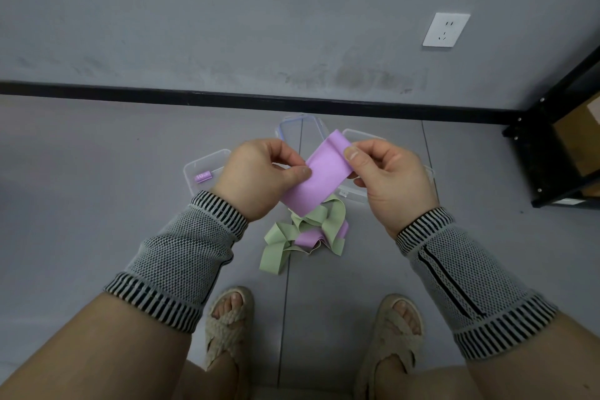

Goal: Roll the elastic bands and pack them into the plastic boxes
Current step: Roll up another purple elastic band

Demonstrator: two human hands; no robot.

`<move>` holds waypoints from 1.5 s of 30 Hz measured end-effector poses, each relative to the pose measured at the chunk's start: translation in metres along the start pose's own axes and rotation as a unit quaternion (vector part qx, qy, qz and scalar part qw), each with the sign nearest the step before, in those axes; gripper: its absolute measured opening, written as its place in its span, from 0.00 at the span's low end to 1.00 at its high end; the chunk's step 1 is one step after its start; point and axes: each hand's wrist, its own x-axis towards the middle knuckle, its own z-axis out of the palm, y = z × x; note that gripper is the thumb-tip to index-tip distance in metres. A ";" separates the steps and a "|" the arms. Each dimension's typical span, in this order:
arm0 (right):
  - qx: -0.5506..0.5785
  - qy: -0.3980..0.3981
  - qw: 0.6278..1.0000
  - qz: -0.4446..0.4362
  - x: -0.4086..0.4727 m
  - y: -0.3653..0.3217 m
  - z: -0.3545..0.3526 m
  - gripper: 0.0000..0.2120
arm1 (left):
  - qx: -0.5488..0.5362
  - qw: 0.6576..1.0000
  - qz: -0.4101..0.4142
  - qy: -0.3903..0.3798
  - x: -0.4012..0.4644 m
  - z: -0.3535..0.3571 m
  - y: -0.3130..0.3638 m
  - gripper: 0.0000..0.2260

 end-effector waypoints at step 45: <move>0.102 0.040 0.994 0.012 -0.002 -0.003 0.009 0.05 | -0.088 0.992 0.085 -0.015 -0.003 0.000 0.005 0.09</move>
